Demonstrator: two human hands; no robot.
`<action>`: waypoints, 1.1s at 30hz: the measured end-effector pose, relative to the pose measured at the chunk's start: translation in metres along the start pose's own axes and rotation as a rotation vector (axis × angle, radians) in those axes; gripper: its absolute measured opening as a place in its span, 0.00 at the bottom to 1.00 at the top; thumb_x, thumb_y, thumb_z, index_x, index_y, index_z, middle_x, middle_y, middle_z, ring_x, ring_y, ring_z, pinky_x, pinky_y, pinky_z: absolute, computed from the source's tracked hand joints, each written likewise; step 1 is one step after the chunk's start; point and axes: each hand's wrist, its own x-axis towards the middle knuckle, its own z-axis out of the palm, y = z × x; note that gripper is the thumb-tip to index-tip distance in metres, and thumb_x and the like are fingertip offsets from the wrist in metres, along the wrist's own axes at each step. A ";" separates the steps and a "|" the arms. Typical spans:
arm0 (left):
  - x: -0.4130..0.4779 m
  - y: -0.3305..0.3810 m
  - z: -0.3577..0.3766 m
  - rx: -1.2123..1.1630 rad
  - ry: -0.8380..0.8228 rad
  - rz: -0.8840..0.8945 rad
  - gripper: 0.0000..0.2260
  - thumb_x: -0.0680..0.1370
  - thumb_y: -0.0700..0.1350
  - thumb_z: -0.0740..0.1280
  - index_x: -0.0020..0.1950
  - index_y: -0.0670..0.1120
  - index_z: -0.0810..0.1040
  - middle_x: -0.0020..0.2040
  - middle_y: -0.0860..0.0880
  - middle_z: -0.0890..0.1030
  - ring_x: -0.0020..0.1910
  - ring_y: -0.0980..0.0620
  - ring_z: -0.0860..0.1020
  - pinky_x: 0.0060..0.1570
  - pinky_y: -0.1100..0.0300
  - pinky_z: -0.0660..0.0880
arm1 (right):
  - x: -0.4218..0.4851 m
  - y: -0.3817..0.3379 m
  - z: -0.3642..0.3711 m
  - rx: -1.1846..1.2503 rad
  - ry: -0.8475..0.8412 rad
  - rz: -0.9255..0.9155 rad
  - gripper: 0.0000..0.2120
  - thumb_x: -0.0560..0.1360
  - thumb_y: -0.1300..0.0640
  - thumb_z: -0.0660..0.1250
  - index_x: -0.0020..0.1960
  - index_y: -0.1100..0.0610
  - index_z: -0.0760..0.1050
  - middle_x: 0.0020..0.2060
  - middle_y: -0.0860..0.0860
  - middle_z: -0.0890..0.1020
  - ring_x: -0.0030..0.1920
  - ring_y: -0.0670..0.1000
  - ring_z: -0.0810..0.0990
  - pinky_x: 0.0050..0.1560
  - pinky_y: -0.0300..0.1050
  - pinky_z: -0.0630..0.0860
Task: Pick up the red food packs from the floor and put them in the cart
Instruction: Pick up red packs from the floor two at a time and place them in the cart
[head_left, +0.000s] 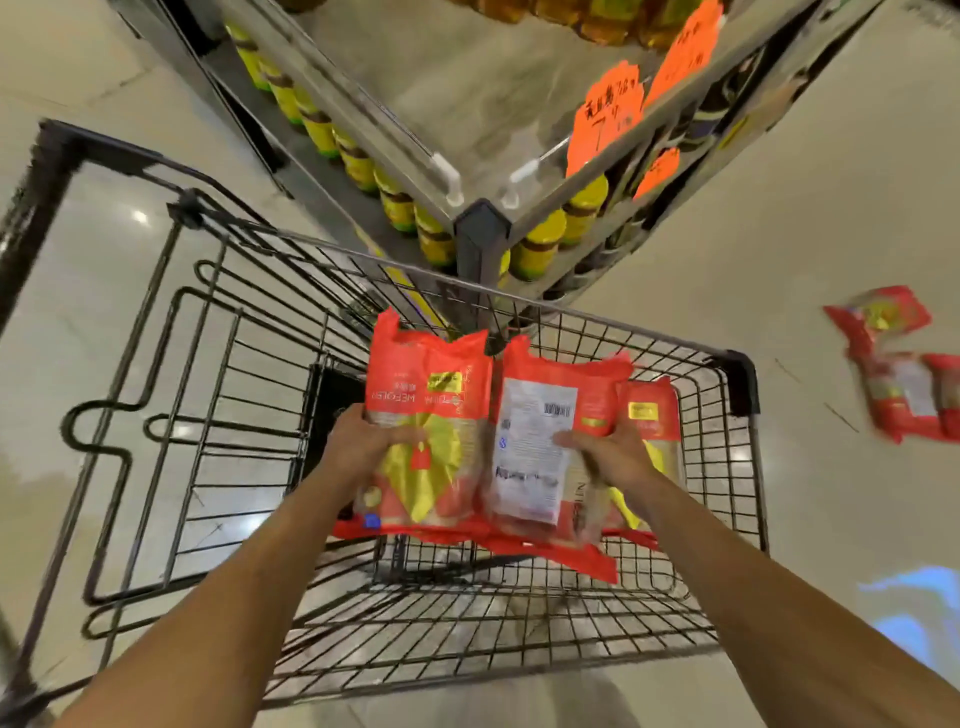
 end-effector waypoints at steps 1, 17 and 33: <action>0.006 0.001 0.004 0.019 0.001 -0.013 0.40 0.49 0.55 0.84 0.58 0.46 0.79 0.51 0.48 0.85 0.49 0.46 0.85 0.51 0.46 0.83 | 0.009 0.003 0.002 0.008 -0.011 0.015 0.19 0.68 0.63 0.81 0.50 0.47 0.77 0.48 0.50 0.87 0.48 0.54 0.86 0.56 0.55 0.82; 0.019 0.024 0.034 0.412 0.171 0.155 0.22 0.72 0.60 0.72 0.56 0.45 0.75 0.50 0.48 0.79 0.48 0.45 0.80 0.44 0.54 0.73 | 0.043 -0.014 0.007 -0.338 0.021 -0.039 0.18 0.78 0.52 0.72 0.65 0.50 0.71 0.51 0.46 0.80 0.53 0.51 0.80 0.54 0.45 0.73; -0.242 0.288 0.139 1.089 0.299 1.357 0.34 0.78 0.63 0.64 0.77 0.43 0.68 0.76 0.41 0.71 0.74 0.38 0.69 0.72 0.40 0.66 | -0.185 -0.169 -0.180 -1.021 0.665 -0.548 0.39 0.79 0.32 0.57 0.82 0.53 0.56 0.79 0.57 0.65 0.79 0.58 0.62 0.77 0.59 0.60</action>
